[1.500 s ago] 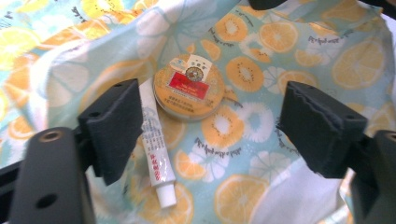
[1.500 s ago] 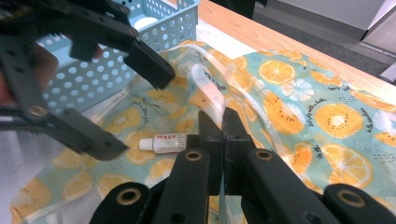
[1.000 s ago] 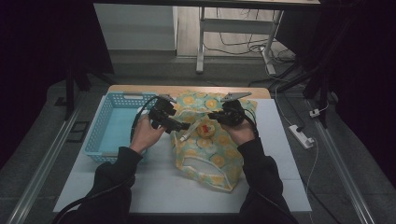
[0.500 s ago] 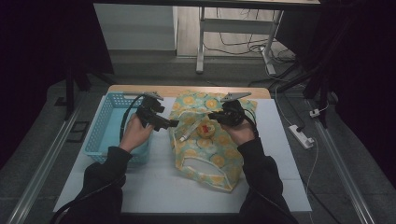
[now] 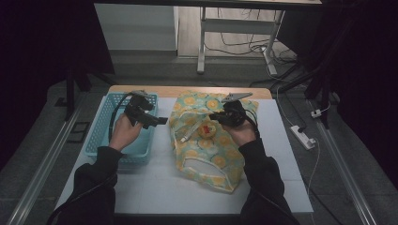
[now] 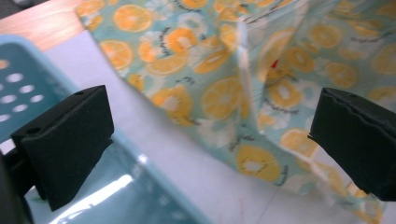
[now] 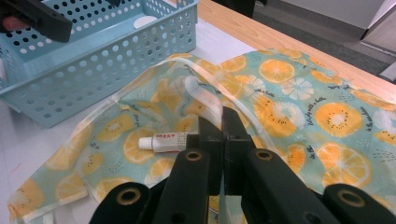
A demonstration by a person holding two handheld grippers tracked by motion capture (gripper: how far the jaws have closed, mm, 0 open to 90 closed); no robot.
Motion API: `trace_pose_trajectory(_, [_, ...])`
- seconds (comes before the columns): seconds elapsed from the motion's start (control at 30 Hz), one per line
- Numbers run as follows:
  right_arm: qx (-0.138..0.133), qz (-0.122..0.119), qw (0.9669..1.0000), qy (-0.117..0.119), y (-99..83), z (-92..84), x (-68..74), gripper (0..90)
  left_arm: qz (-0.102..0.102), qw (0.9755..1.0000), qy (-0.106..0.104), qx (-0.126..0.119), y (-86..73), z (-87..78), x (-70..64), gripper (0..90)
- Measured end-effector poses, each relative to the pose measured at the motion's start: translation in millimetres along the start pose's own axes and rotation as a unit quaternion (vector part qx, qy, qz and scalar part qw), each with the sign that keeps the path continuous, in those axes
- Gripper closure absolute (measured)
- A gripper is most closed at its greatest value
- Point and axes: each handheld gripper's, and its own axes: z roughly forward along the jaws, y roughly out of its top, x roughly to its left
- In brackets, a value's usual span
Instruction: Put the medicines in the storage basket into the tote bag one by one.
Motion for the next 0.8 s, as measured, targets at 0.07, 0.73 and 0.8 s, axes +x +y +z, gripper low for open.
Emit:
trace_pose_trajectory(0.07, [0.000,0.000,1.0000,0.000,-0.1,0.1,0.0,89.2,0.000,1.0000,0.009,-0.001,-1.7,-2.9,4.0,0.0])
trace_pose_trajectory(0.73, [0.000,0.003,1.0000,0.002,-1.0,0.4,-1.5,89.2,-0.069,0.9933,0.091,0.016,-22.6,-7.0,62.6,0.0])
trace_pose_trajectory(0.8, [0.000,0.003,1.0000,0.002,-1.1,0.4,-1.5,89.2,-0.077,0.9926,0.091,0.022,-24.1,-3.2,66.3,0.0])
